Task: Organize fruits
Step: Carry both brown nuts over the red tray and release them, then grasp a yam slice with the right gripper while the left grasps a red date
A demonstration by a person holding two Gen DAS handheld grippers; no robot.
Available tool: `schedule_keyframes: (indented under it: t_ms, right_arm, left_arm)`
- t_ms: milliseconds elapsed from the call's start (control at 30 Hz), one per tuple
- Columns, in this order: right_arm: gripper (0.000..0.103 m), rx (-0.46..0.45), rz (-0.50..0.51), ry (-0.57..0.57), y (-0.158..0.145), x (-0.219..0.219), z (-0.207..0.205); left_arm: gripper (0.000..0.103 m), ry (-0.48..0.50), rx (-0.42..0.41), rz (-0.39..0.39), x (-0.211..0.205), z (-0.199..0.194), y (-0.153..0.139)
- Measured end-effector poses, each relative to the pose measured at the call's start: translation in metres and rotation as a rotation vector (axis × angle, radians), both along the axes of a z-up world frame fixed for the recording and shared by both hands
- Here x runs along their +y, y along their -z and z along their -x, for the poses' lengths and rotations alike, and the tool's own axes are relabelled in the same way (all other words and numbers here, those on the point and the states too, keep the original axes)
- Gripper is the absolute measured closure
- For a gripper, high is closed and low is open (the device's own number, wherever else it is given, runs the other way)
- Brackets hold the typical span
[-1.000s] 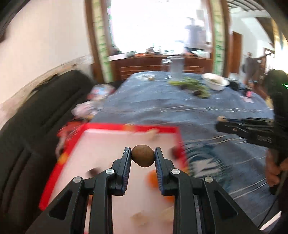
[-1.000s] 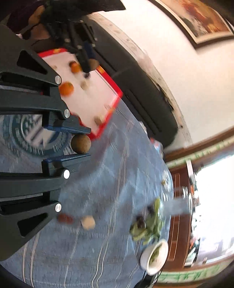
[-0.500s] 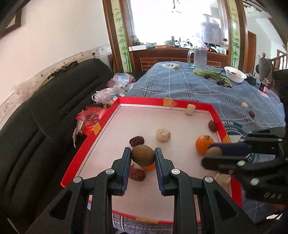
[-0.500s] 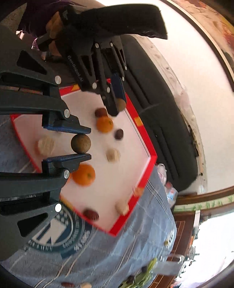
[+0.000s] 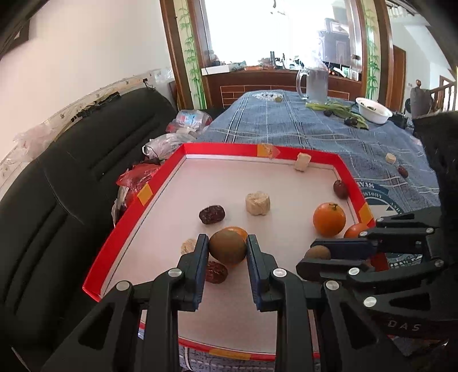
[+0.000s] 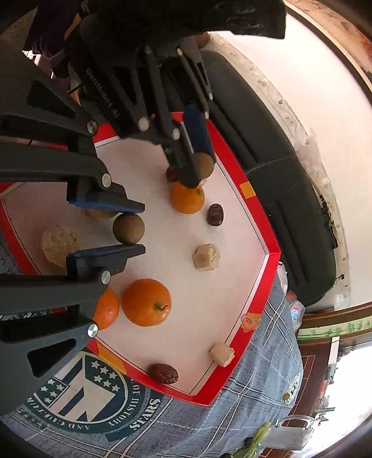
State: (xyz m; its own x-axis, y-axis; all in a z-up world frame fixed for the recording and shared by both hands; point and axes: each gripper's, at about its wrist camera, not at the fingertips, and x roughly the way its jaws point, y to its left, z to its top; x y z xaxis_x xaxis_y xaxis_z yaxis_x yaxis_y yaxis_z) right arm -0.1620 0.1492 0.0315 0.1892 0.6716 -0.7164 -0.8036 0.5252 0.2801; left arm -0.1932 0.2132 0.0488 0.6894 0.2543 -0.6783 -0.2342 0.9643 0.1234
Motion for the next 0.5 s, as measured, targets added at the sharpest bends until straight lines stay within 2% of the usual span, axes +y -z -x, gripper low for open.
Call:
schedule_keyframes:
  t_ms: [133, 200, 233, 267, 333, 367, 500]
  right_arm:
    - [0.079, 0.014, -0.002, -0.003, 0.0, -0.001, -0.001]
    - [0.076, 0.034, -0.007, -0.004, -0.002, -0.004, -0.003]
    - [0.071, 0.041, -0.017, 0.0, -0.004, -0.006, -0.004]
    - [0.063, 0.047, -0.029, 0.006, -0.007, -0.01, -0.006]
    - [0.055, 0.061, -0.071, 0.016, -0.014, -0.02, -0.009]
    - [0.052, 0.057, -0.097, 0.027, -0.019, -0.028, -0.01]
    - [0.049, 0.042, -0.17, 0.078, -0.038, -0.061, -0.021]
  left_arm:
    - [0.074, -0.013, 0.023, -0.005, -0.002, -0.002, 0.004]
    - [0.052, -0.025, 0.028, -0.014, -0.004, -0.002, 0.003]
    - [0.049, -0.028, 0.023, -0.019, -0.005, -0.001, 0.002]
    - [0.048, -0.028, 0.017, -0.024, -0.006, 0.0, 0.0]
    - [0.045, -0.025, 0.014, -0.031, -0.01, -0.001, -0.003]
    - [0.041, -0.025, 0.012, -0.031, -0.011, -0.001, -0.004]
    - [0.04, -0.006, -0.001, -0.042, -0.023, -0.003, -0.012]
